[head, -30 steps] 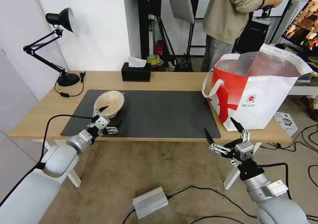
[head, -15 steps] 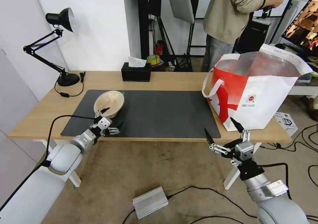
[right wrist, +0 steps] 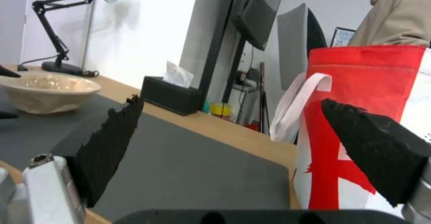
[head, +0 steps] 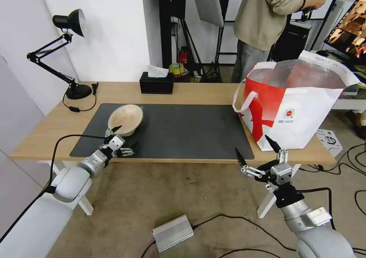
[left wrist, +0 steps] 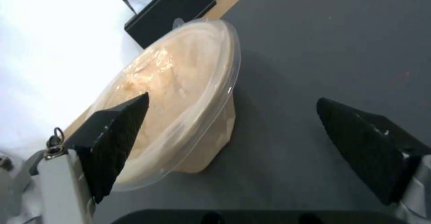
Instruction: Pick up the trash from the table and place it into the takeout bag.
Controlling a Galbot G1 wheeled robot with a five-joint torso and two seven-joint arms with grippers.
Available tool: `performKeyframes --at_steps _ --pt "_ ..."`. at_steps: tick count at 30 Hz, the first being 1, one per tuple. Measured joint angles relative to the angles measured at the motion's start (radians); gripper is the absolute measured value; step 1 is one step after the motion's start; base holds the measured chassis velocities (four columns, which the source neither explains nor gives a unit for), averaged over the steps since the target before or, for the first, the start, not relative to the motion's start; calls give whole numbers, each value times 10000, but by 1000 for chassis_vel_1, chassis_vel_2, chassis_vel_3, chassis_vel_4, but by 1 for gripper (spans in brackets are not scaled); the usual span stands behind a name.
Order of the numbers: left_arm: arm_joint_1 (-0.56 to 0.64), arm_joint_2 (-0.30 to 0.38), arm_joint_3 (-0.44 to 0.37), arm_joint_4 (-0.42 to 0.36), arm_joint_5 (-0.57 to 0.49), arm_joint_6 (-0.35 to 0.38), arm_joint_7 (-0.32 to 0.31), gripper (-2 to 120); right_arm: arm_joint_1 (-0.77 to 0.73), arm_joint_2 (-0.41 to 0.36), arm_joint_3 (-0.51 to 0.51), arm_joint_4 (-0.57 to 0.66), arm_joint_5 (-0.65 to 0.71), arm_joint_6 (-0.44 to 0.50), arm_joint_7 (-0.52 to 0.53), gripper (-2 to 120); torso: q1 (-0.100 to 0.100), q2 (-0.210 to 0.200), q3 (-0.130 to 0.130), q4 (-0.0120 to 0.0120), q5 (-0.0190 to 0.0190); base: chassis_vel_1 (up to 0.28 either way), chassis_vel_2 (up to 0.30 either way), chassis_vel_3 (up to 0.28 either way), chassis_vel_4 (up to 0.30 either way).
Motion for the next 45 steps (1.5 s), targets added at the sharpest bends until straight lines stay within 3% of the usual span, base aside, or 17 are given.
performKeyframes --at_steps 42,45 --pt "-1345 71 795 1241 3 -34 -13 100 0 0 0 0 0 0 0 100 1 -3 0 0 0 0 0 0 0" --pt "-1431 75 900 1266 6 -36 -215 91 0 0 0 0 0 0 0 100 1 -2 0 -1 0 0 0 0 0"
